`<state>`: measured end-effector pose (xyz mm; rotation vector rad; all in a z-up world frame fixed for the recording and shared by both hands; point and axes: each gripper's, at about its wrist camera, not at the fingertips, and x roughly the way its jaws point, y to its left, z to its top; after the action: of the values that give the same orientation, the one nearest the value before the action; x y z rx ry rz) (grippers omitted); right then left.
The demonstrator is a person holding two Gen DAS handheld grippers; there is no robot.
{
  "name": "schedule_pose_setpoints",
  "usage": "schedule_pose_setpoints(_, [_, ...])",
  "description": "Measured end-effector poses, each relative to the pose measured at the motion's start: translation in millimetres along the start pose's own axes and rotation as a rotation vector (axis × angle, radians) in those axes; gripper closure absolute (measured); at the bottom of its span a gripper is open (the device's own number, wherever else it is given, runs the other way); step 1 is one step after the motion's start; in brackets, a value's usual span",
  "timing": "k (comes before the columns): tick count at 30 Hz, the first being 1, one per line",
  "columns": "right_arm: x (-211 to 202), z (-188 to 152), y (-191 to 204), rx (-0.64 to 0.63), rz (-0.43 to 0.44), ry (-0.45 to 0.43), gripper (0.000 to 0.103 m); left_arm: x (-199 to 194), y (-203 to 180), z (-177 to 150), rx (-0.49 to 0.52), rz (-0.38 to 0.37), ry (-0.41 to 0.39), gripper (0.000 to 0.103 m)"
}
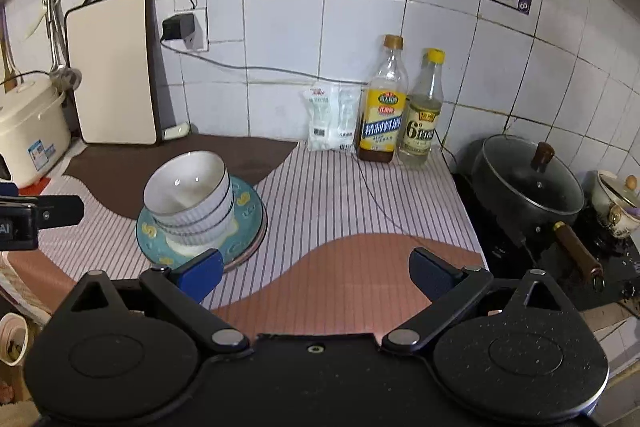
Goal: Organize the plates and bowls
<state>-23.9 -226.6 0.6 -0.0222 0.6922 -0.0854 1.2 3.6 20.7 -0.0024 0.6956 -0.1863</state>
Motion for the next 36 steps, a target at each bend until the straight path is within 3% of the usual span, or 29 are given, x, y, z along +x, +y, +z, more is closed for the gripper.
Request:
schedule_pose_setpoints(12, [-0.5, -6.4, 1.6, -0.017, -0.022, -0.004, 0.002, 6.7, -5.3, -9.6, 0.031, 0.041, 0.062, 0.007])
schedule_pose_setpoints(19, [-9.1, -10.7, 3.1, -0.036, -0.040, -0.040, 0.002, 4.9, -7.4, -12.8, 0.038, 0.062, 0.053, 0.007])
schedule_pose_setpoints(26, [-11.2, -24.3, 5.9, -0.013, -0.041, -0.135, 0.002, 5.5, -5.2, -15.6, 0.018, 0.068, 0.043, 0.007])
schedule_pose_setpoints(36, [-12.2, -28.3, 6.3, -0.021, -0.046, -0.166, 0.002, 5.9, -2.0, -20.0, 0.005, 0.064, 0.041, 0.007])
